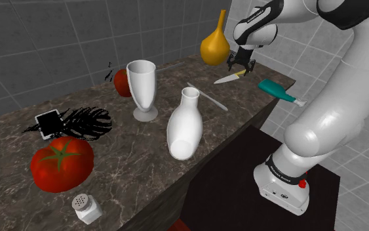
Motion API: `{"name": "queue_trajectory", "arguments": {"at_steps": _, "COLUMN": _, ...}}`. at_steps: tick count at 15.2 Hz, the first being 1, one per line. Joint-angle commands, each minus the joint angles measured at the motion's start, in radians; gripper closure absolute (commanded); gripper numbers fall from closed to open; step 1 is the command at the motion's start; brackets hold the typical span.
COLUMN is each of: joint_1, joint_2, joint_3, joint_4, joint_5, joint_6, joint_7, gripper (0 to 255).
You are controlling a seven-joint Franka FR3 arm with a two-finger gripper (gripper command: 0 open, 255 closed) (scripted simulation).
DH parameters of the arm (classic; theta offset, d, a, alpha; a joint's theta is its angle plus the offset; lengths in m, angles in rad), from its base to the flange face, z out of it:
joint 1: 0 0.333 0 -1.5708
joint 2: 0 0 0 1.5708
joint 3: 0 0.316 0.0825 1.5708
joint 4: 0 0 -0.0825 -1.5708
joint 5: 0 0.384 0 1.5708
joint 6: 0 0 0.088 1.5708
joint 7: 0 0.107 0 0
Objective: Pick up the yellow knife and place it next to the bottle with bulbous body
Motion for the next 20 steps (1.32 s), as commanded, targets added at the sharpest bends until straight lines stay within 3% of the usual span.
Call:
{"name": "queue_trajectory", "arguments": {"at_steps": 1, "joint_1": 0.000, "joint_2": 0.000, "joint_3": 0.000, "joint_4": 0.000, "joint_5": 0.000, "joint_6": 0.000, "joint_7": 0.000, "gripper": 255}}
{"name": "queue_trajectory", "arguments": {"at_steps": 10, "joint_1": 0.000, "joint_2": 0.000, "joint_3": 0.000, "joint_4": 0.000, "joint_5": 0.000, "joint_6": 0.000, "joint_7": 0.000, "gripper": 255}}
{"name": "queue_trajectory", "arguments": {"at_steps": 20, "joint_1": 0.005, "joint_2": -0.073, "joint_3": -0.004, "joint_4": 0.056, "joint_5": -0.029, "joint_6": -0.126, "joint_7": 0.018, "gripper": 255}}
